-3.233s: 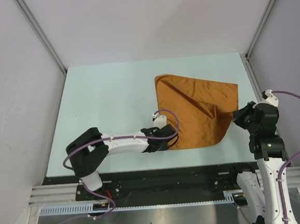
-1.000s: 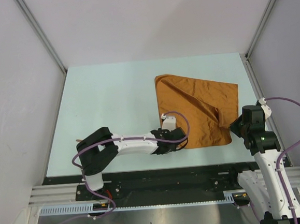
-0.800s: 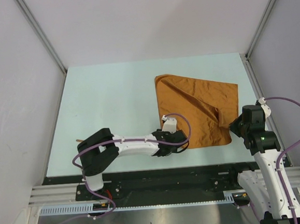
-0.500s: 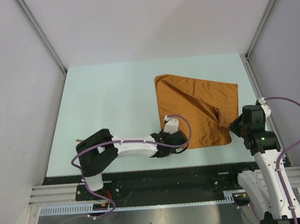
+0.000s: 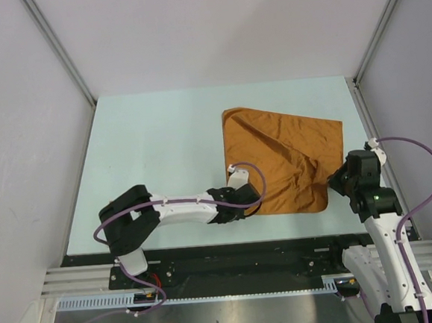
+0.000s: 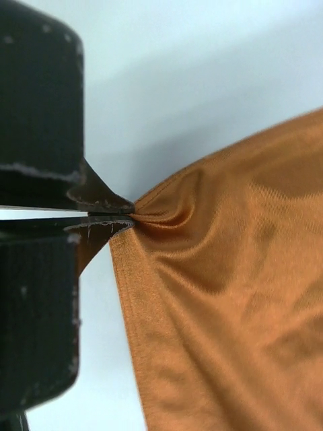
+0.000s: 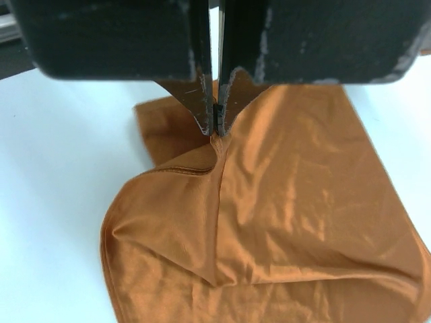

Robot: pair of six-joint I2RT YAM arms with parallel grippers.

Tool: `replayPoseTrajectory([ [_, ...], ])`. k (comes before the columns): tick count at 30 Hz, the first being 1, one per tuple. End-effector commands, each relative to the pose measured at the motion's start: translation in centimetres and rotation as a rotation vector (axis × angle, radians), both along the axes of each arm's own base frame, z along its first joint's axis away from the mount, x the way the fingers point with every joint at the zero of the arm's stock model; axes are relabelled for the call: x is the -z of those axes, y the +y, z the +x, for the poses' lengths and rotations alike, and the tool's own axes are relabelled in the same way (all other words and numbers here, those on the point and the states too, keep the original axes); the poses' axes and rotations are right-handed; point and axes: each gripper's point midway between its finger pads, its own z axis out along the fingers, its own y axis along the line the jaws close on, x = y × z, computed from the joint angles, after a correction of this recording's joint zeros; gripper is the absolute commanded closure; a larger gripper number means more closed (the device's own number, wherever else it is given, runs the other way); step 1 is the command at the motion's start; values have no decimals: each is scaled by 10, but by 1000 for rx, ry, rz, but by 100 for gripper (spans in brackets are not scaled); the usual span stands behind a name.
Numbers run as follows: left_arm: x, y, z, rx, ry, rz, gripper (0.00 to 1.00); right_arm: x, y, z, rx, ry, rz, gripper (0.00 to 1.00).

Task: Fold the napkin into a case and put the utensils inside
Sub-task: Pick up the flattened napkin from the center of the board, then flatten the napkin at the center of the board.

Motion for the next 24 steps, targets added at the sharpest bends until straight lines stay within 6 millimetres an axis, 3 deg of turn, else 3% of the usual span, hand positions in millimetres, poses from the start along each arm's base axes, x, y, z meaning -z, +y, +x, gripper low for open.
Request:
replayPoseTrajectory([
  [1, -2, 79, -14, -40, 68, 195, 100, -10, 10, 11, -109, -66, -19, 100],
  [4, -32, 80, -1, -26, 6, 153, 100, -40, 20, 15, -173, -178, -12, 100],
  [6, -75, 74, 11, -4, -81, 96, 100, -64, 26, 17, -223, -260, -21, 100],
  [7, -97, 76, 20, -16, -143, 83, 100, -93, 30, 17, -268, -346, -44, 100],
  [10, -190, 75, 40, -23, -340, -26, 100, -136, 26, 15, -290, -434, -113, 100],
  [11, -216, 77, 44, 3, -394, -39, 100, -172, 24, 11, -287, -510, -135, 100],
  [12, -270, 77, 46, -8, -483, -155, 100, -189, 24, 8, -293, -543, -152, 100],
  [13, -297, 80, 46, -4, -533, -197, 100, -204, 26, 4, -314, -575, -163, 100],
  [14, -324, 85, 45, 19, -593, -224, 100, -240, 27, -6, -330, -656, -195, 100],
  [15, -374, 93, 41, 8, -674, -339, 100, -255, 30, -11, -349, -691, -206, 100],
  [18, -455, 108, 23, 79, -809, -500, 100, -317, 41, -45, -426, -853, -245, 100],
  [20, -494, 116, 9, 127, -865, -582, 100, -342, 45, -65, -452, -931, -266, 100],
  [21, -508, 121, 3, 141, -887, -614, 100, -367, 49, -86, -471, -1009, -281, 100],
  [24, -541, 131, -14, 203, -938, -694, 100, -401, 52, -124, -488, -1131, -327, 100],
])
